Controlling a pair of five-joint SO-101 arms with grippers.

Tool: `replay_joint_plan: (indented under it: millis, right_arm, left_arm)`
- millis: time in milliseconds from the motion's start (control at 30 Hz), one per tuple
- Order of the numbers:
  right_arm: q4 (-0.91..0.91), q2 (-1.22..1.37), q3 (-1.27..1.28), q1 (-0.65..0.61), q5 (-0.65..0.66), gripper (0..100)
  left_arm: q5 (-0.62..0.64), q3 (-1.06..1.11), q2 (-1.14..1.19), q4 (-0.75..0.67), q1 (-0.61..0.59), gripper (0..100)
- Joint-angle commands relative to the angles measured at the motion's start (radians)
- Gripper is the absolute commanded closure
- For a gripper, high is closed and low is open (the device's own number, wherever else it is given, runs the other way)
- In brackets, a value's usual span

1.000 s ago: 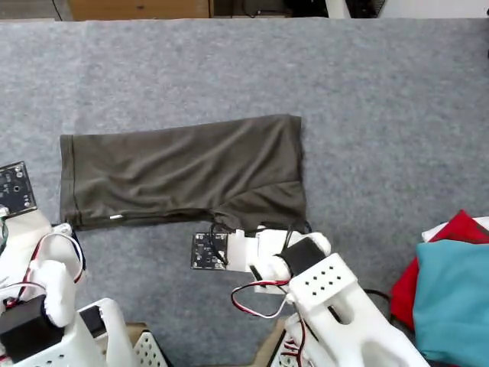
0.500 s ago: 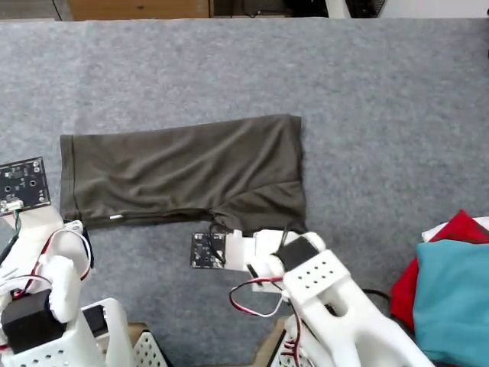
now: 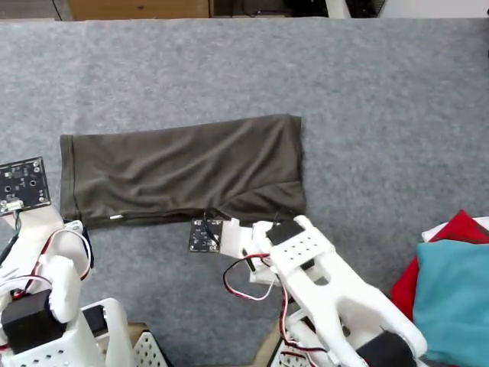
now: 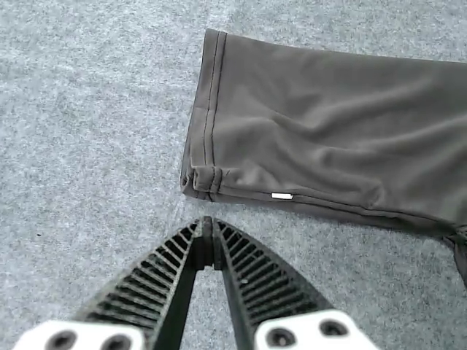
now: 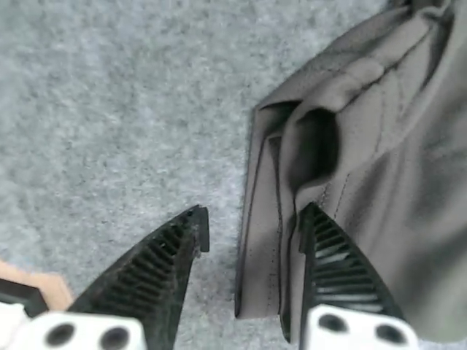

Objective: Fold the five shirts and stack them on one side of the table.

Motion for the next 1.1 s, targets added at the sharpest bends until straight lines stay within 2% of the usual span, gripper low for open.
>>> replay_joint_plan:
  millis: [0,100,333,767,1067]
  right_arm:
    - [-0.028,0.024,-0.041,0.024,-0.011,78.2]
    - [-0.034,0.024,-0.038,0.022,-0.011,79.4]
    - [-0.028,0.024,-0.038,0.018,-0.011,99.4]
    - [-0.023,0.019,-0.113,0.027,-0.012,99.3]
    - [0.058,0.025,-0.423,0.154,-0.009,99.3]
  left_arm:
    - [-0.008,-0.003,-0.002,-0.015,0.009,98]
    - [-0.008,-0.003,-0.002,-0.015,0.006,98]
    - [-0.008,-0.003,-0.004,-0.015,0.006,98]
    - [-0.025,-0.008,-0.004,-0.015,0.006,98]
    - [-0.048,-0.008,-0.004,-0.015,0.003,98]
